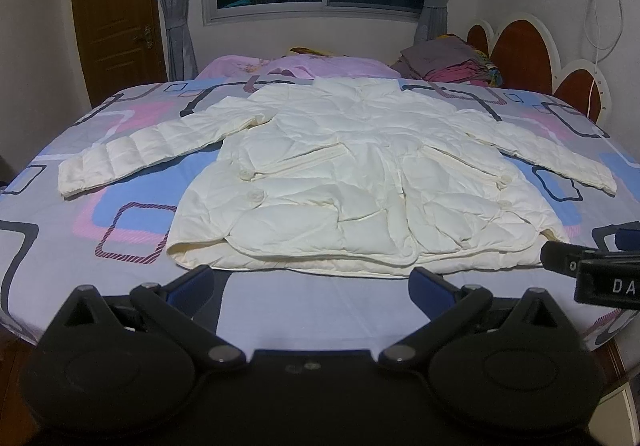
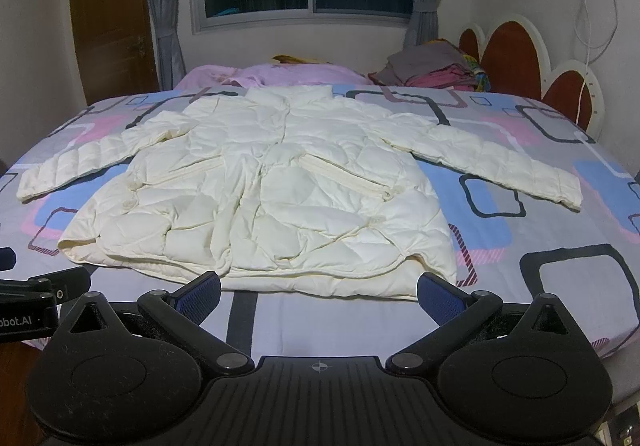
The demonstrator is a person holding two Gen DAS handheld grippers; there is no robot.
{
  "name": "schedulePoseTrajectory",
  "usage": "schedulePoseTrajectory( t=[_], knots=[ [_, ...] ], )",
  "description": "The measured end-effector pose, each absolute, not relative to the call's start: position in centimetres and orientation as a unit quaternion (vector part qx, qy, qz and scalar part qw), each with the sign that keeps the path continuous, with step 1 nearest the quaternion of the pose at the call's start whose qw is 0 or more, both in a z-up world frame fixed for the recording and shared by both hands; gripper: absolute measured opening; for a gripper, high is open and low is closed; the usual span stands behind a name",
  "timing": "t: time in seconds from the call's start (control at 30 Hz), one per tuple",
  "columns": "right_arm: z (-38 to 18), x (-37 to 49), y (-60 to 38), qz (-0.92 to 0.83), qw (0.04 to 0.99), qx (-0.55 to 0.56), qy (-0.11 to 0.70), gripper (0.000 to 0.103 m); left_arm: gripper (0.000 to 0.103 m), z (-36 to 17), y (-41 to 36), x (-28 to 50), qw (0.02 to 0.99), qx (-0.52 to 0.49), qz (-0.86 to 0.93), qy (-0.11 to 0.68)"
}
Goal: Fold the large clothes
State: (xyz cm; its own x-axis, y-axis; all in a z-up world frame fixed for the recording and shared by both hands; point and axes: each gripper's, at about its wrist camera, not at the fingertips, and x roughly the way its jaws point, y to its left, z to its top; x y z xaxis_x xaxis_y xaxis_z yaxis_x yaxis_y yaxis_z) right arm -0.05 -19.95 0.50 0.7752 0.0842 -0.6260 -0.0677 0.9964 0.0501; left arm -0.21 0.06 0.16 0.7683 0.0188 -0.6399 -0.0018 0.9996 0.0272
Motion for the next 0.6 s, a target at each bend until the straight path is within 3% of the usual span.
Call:
schedulePoseTrajectory(
  t=[0.6],
  knots=[
    [0.32,-0.10,-20.17,0.042,0.942,0.014,0.334,0.103,0.103,0.07,0.15,-0.16,0.939,0.010,0.007,0.343]
  ],
)
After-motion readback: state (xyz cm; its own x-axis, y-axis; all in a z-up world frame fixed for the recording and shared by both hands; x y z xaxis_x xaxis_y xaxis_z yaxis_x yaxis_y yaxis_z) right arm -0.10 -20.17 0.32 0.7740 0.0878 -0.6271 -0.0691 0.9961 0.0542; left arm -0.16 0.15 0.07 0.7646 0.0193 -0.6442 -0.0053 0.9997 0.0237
